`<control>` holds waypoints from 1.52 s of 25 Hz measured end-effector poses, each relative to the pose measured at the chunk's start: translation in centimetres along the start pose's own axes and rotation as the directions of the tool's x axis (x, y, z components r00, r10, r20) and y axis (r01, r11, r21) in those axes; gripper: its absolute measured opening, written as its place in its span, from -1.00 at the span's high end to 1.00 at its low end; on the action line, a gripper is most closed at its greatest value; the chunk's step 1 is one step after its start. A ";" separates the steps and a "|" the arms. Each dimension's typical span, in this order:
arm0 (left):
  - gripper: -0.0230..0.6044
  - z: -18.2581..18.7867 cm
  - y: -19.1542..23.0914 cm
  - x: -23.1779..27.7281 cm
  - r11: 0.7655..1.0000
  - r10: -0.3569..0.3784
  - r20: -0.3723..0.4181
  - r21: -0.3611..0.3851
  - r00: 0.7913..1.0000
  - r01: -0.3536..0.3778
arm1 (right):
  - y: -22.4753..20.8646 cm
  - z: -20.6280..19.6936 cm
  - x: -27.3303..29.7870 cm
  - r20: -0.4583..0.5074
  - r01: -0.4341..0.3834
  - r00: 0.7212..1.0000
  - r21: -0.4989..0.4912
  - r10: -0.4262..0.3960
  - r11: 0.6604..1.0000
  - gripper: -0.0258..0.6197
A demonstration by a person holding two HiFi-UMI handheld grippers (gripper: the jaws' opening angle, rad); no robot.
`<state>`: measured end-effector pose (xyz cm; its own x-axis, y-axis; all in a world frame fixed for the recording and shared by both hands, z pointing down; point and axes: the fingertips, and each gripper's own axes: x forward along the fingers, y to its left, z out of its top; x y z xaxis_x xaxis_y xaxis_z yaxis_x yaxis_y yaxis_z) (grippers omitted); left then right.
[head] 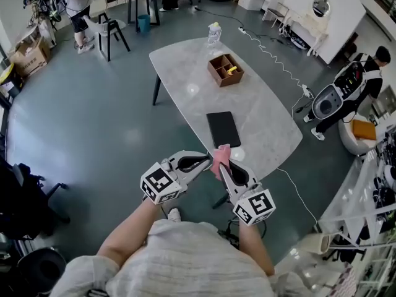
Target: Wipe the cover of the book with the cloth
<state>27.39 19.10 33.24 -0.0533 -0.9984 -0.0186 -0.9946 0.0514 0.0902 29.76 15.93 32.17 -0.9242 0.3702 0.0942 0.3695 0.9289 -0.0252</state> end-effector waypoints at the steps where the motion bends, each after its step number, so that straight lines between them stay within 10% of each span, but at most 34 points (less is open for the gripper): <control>1: 0.88 0.0 0.6 -0.2 1.000 0.000 -0.001 -0.001 1.000 0.000 | 0.0 0.2 0.7 -0.002 -0.001 1.000 -0.006 0.001 1.000 0.74; 13: 0.88 -1.5 6.5 2.3 0.999 0.003 -0.016 -0.036 1.000 -0.004 | -4.0 -0.7 5.6 -0.057 0.000 0.998 -0.039 -0.002 0.999 0.74; 24: 0.88 -1.2 15.2 12.3 0.995 -0.092 -0.110 0.019 0.990 0.095 | -16.9 0.3 10.0 -0.037 0.096 0.995 -0.019 -0.097 0.995 0.74; 38: 0.88 0.2 15.8 22.3 0.929 -0.319 -0.234 0.116 0.918 0.352 | -26.4 -0.5 4.9 -0.019 0.348 0.937 0.113 -0.349 0.931 0.74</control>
<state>10.52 -2.37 34.01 0.2892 -0.9389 0.1868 -0.9528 -0.3012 -0.0386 15.52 -6.74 33.79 -0.9930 0.0229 0.1163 0.0109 0.9947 -0.1027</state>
